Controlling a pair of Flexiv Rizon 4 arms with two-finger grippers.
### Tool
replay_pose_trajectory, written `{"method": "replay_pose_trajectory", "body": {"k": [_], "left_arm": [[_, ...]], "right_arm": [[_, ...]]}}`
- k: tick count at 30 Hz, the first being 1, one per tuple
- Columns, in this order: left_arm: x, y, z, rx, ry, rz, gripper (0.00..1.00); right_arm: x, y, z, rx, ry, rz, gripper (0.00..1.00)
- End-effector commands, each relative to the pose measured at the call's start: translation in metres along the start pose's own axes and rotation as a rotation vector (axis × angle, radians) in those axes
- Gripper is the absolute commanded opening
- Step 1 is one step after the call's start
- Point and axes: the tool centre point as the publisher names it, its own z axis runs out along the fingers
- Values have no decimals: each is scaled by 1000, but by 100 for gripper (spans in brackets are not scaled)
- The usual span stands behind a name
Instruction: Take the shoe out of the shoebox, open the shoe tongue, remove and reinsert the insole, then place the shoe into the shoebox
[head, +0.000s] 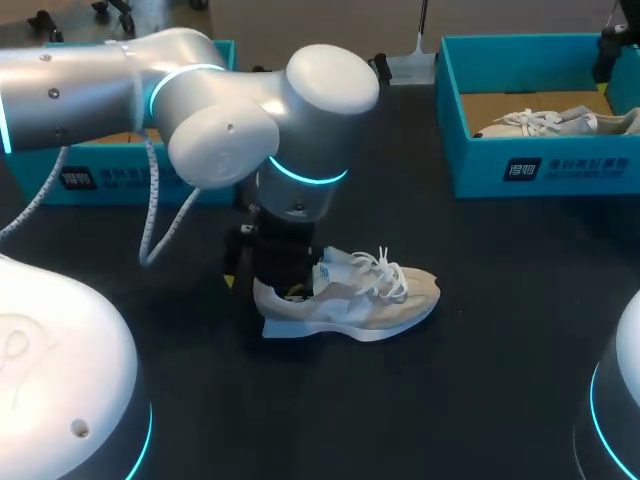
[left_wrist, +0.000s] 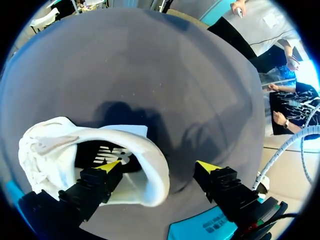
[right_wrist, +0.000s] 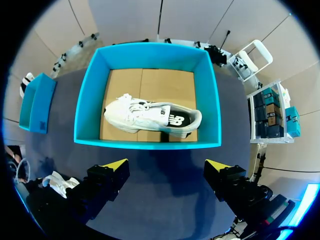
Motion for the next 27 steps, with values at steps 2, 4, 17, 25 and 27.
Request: {"method": "replay_pose_trajectory", "body": {"k": [2,4,17,25,27], "left_arm": [[17,-4,-17,-7,-53,-19,100],[19,-4,-24,3,-91,-37,100],[33,-2,-64,27,-231,-157,100],[50,-3,-82,34,-319,-262,100],[56,-6,-85,40,-347,-293,100]], "right_arm": [[0,0,0,0,-1,0,100],[0,0,0,0,-1,0,100],[0,0,0,0,-1,0,100],[0,0,0,0,-1,0,100],[0,0,0,0,-1,0,100]]}}
